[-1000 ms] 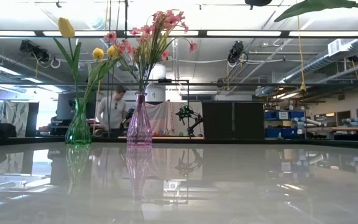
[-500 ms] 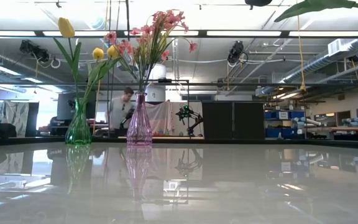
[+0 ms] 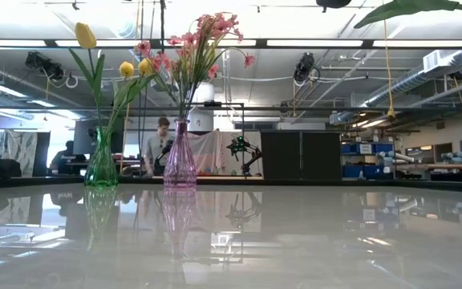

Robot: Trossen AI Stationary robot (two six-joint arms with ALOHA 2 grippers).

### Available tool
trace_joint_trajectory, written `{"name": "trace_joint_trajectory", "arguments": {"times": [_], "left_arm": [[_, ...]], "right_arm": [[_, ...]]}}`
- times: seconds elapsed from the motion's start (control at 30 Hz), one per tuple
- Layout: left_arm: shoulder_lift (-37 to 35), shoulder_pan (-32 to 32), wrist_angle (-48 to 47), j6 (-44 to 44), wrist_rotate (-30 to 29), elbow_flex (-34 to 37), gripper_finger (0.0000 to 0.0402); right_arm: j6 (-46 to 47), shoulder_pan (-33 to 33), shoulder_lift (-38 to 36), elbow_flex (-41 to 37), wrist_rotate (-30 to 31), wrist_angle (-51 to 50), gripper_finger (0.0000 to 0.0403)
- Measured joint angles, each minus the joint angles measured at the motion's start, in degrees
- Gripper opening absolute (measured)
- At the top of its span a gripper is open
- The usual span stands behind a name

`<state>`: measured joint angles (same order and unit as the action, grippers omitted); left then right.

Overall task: Sort flowers into vase by color
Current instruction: Put the pink flowers into the purple vase

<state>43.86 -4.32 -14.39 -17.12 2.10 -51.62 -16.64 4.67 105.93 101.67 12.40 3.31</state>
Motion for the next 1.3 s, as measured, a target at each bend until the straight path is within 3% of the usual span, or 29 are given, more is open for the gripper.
{"name": "trace_joint_trajectory", "arguments": {"times": [0.27, 0.63, 1.3], "left_arm": [[0.0, 0.0, -0.1, -0.8, 0.1, 0.0, 0.0146], [0.4, 0.0, -0.1, -14.6, 0.1, 0.0, 0.0146], [0.8, 0.0, 3.2, -13.8, 0.1, 0.0, 0.0146]], "right_arm": [[-1.1, -1.2, 0.0, 0.0, -0.1, 1.0, 0.0011], [-1.2, -1.9, 0.0, -1.0, -1.9, 3.5, 0.0011], [-5.5, -1.2, 4.0, -1.0, -1.4, 9.9, 0.0012]]}}
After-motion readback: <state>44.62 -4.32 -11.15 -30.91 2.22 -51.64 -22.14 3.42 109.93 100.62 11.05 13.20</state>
